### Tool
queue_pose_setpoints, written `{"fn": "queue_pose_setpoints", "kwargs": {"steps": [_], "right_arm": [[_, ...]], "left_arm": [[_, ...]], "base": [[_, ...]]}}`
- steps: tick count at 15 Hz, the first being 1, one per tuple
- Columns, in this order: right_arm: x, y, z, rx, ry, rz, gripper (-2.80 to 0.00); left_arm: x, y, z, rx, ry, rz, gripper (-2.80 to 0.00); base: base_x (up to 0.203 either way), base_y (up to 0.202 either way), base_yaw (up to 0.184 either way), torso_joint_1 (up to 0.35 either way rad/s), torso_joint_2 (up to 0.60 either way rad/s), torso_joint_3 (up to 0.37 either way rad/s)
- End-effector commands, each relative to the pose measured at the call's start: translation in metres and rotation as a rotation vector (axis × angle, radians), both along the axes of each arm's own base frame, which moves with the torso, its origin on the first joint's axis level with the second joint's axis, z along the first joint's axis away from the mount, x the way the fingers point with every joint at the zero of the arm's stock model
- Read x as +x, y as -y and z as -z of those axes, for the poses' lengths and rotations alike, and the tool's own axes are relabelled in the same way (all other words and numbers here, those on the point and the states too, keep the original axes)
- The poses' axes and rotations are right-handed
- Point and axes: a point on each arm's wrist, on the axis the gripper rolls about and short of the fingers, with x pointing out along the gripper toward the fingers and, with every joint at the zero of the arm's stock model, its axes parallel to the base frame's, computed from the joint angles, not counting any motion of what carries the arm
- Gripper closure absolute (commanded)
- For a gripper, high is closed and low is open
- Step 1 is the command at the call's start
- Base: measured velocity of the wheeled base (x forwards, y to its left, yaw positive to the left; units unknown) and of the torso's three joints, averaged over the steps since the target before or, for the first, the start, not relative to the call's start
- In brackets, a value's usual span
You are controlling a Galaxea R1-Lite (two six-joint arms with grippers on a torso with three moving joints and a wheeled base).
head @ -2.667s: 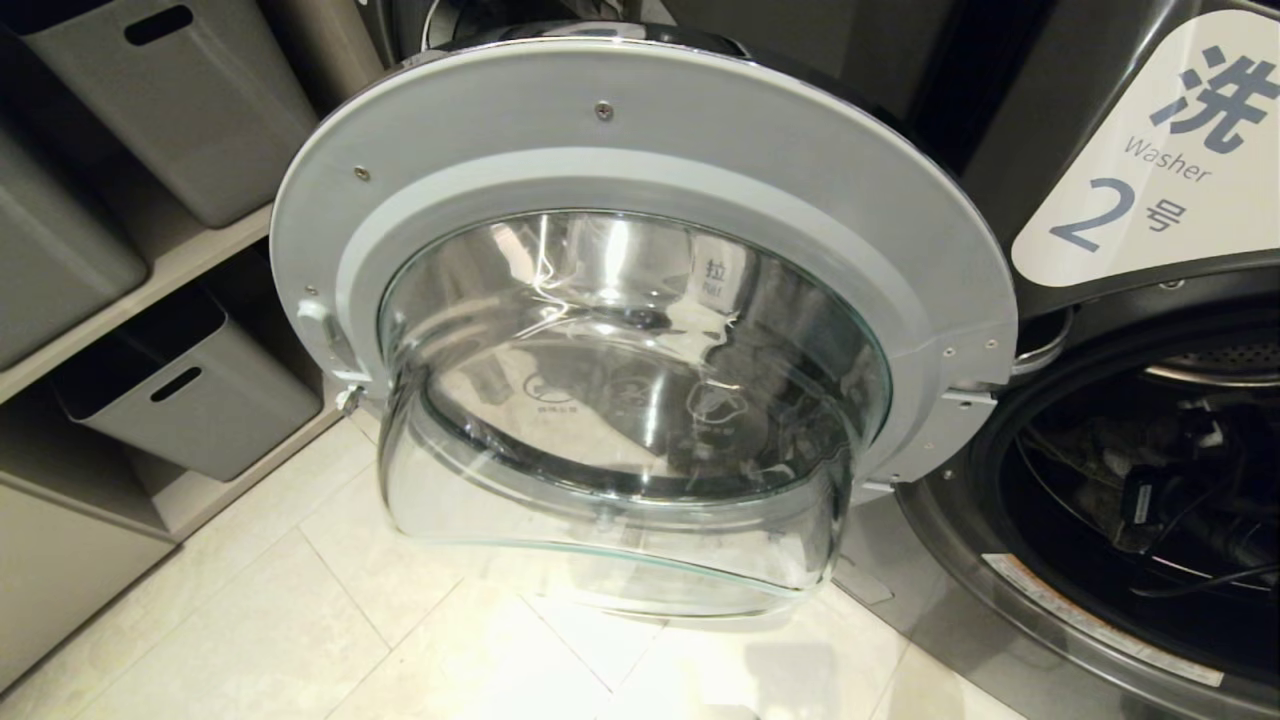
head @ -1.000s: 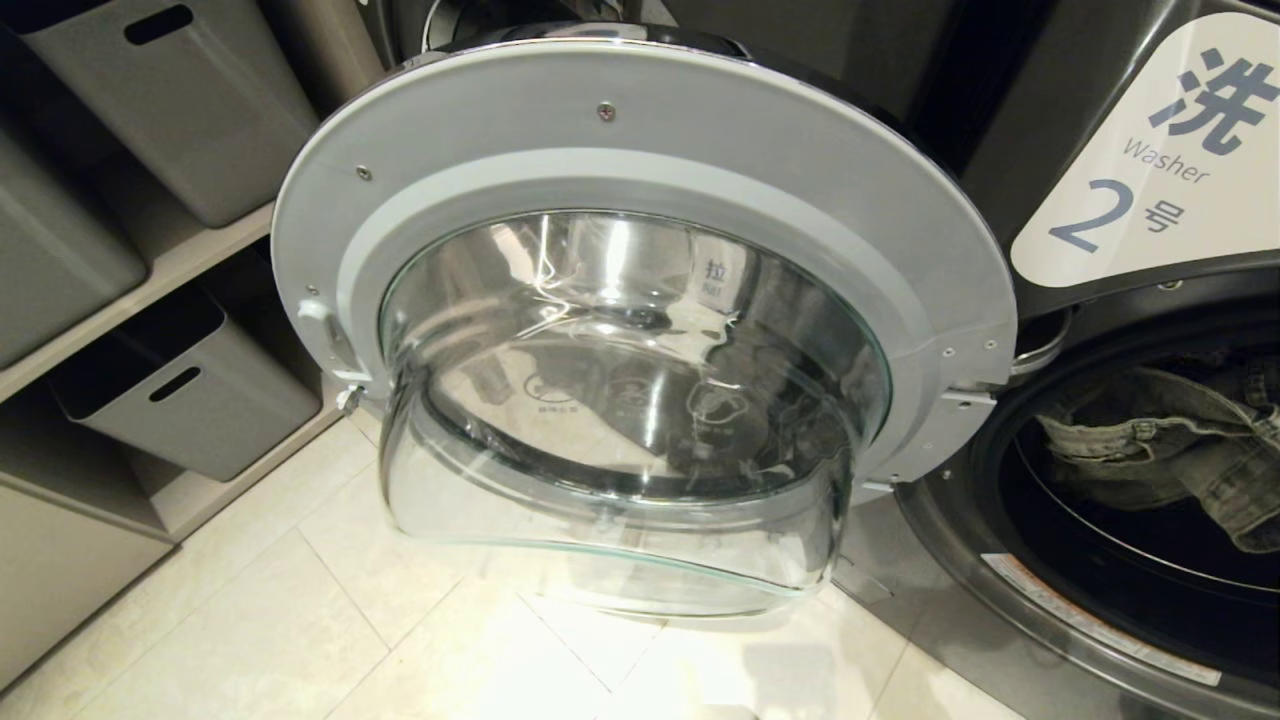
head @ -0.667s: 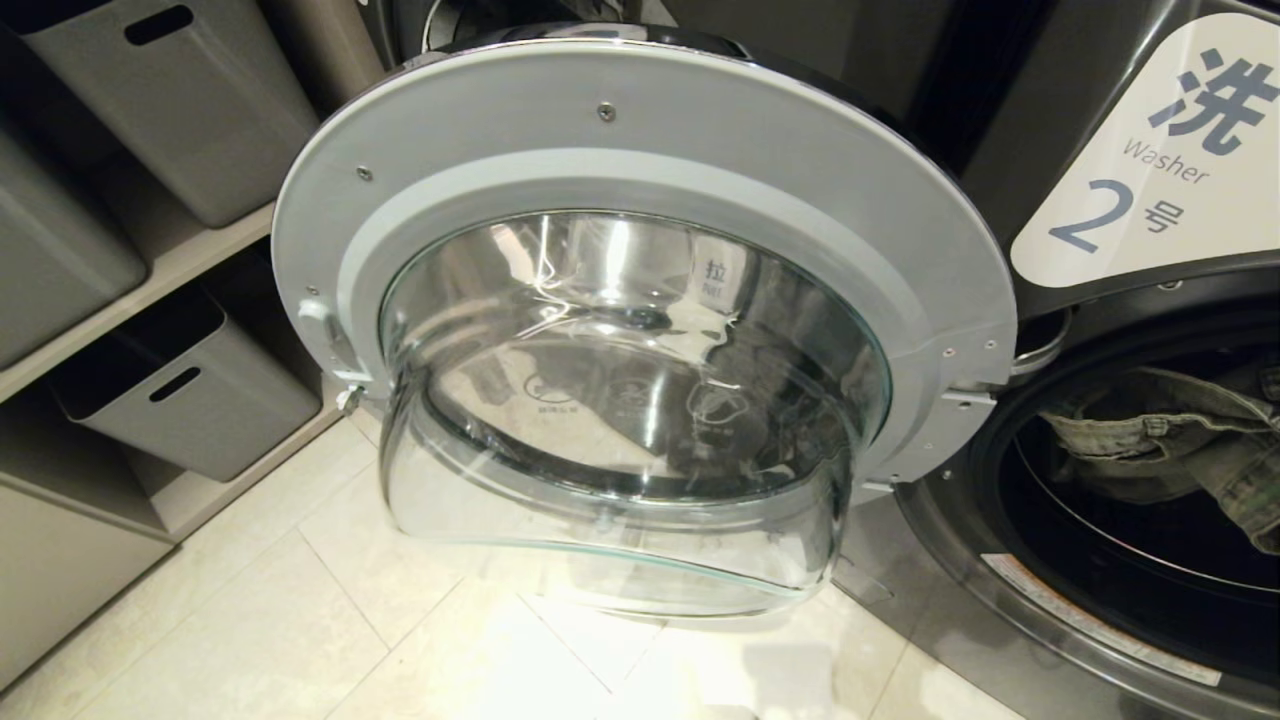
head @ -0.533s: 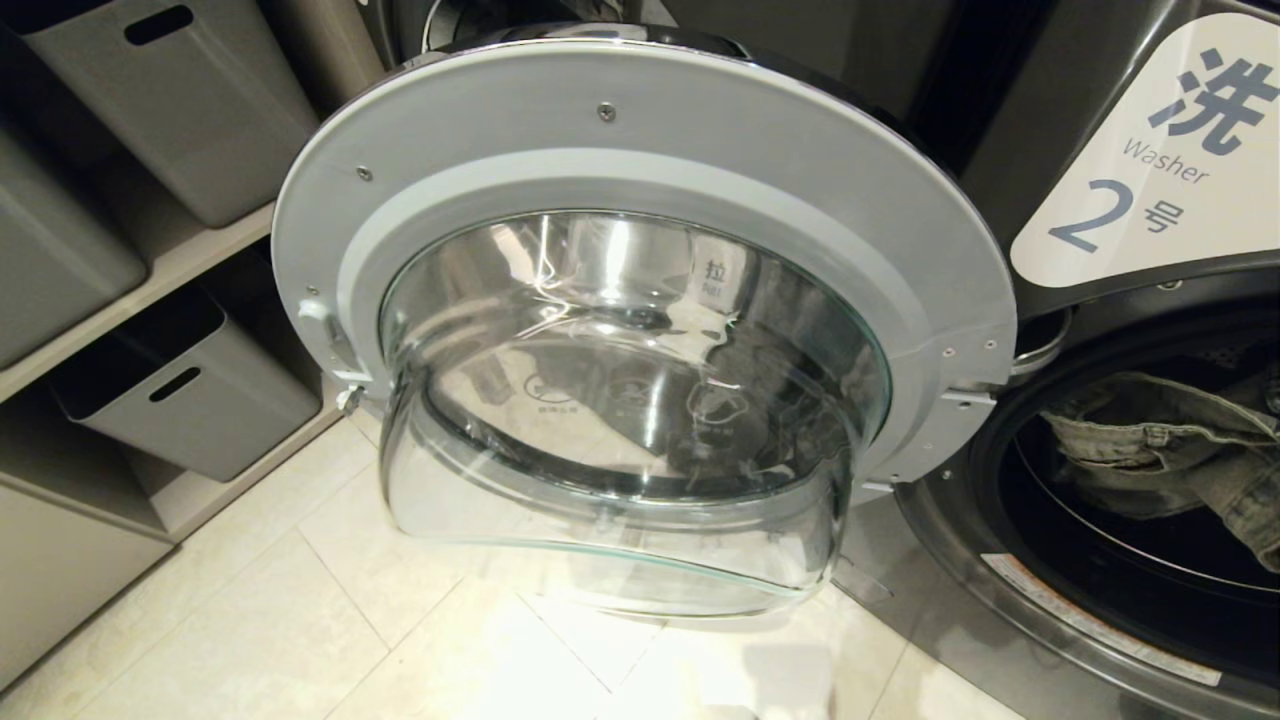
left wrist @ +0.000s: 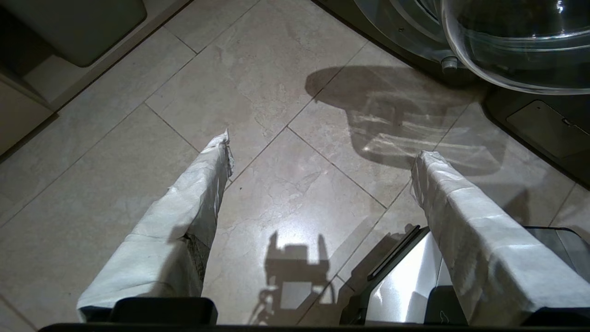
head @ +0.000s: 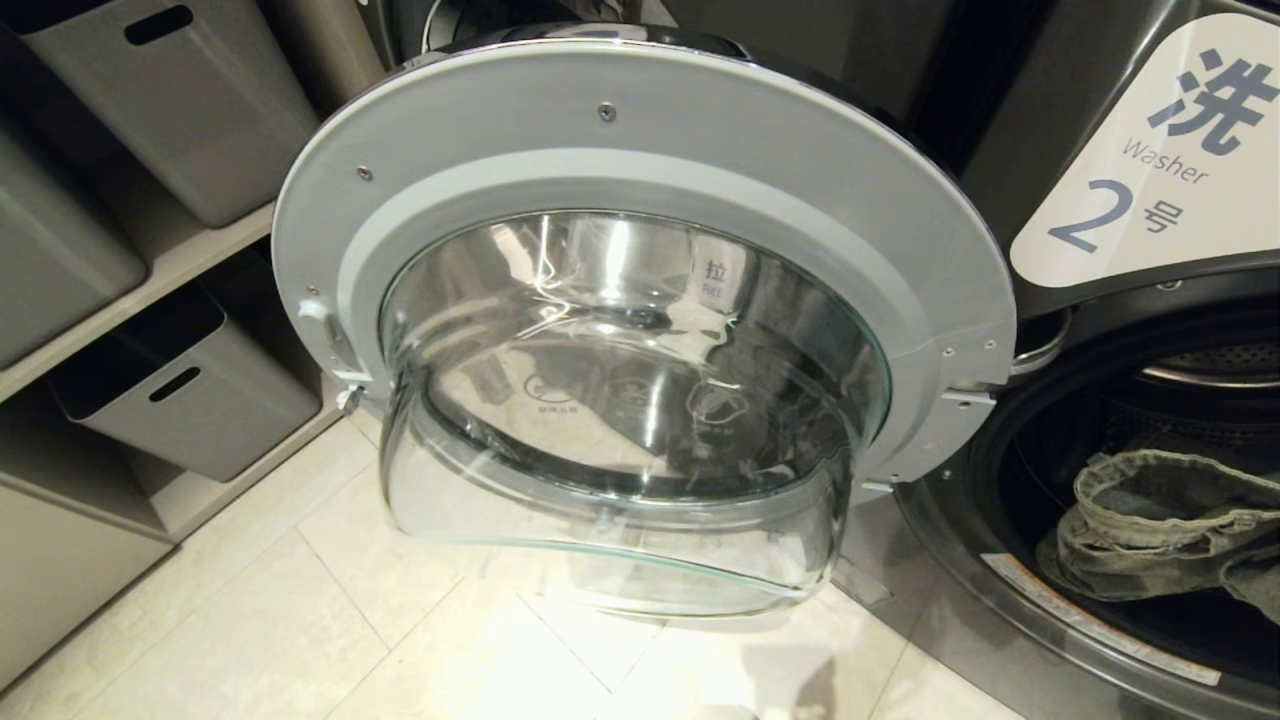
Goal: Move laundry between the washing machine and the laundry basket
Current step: Pick a cloth and place it into the basket
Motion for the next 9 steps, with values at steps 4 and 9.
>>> {"fn": "queue_pose_setpoints", "kwargs": {"steps": [4,9], "right_arm": [[-0.012,0.0,-0.01,0.008,-0.009,0.094,0.0],[-0.019,0.003,-0.013,0.088,-0.082,0.197,0.0]], "left_arm": [[0.0,0.0,0.0,-0.001,0.0,-0.001,-2.8],[0.0,0.0,0.0,-0.001,0.001,-0.001,-2.8]], "base": [[0.0,0.0,0.0,0.0,0.0,0.0],[0.0,0.0,0.0,0.0,0.0,0.0]]}}
